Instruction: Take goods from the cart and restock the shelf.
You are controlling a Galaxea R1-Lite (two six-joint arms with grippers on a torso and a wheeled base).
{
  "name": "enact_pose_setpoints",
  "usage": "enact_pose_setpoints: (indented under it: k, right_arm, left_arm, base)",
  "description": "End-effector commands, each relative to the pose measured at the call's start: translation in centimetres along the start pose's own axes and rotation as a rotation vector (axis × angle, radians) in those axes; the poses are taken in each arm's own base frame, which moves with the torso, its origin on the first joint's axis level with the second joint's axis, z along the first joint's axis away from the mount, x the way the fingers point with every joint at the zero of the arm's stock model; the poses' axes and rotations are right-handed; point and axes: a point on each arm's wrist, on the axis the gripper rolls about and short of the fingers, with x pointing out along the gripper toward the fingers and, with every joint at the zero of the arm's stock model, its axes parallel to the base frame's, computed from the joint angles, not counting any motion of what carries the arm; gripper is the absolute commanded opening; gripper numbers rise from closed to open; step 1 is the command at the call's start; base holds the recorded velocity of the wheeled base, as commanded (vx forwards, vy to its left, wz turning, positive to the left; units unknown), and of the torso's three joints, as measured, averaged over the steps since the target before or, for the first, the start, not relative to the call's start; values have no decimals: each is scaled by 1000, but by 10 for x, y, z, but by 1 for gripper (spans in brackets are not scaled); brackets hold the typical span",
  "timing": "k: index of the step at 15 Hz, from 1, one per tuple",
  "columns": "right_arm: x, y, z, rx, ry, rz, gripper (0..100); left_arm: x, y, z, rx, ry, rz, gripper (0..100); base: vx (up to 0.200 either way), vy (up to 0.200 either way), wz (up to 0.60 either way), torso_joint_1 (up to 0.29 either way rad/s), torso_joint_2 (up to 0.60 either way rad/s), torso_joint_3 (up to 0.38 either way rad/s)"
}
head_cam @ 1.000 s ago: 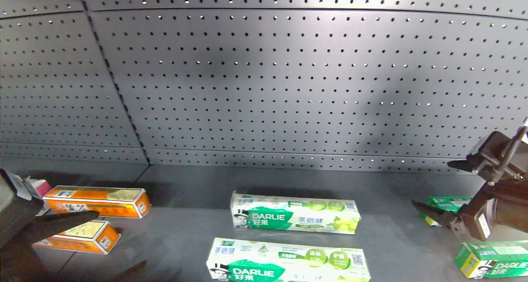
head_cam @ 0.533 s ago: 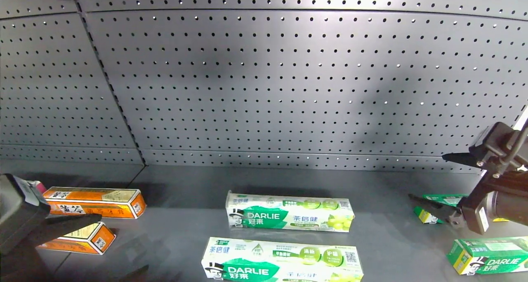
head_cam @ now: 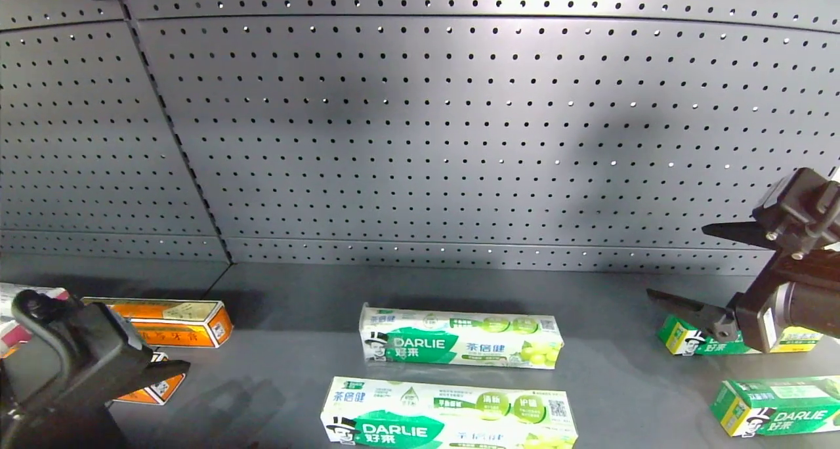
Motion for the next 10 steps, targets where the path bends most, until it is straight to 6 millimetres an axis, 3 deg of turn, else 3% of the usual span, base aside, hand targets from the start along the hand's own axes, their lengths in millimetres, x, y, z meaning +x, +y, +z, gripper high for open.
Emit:
enact_pose_setpoints:
  k: [1,5,8,10]
  right_arm:
    - [-1,3,0,-4,-18,32,100]
    - [-8,3,1,-5,-41,40,100]
    - [-8,4,-1,-5,-39,43,100]
    - [-8,4,0,-5,-41,40,100]
  left_arm:
    - [12,-2,1,6,50,-7,100]
    - [27,-2,6,9,103,-6,100]
    - [43,0,21,13,123,5,100]
    - [63,7,33,74,164,29,100]
  base:
    - [0,0,0,0,0,0]
    - [0,0,0,0,0,0]
    - [0,0,0,0,0,0]
    - [0,0,0,0,0,0]
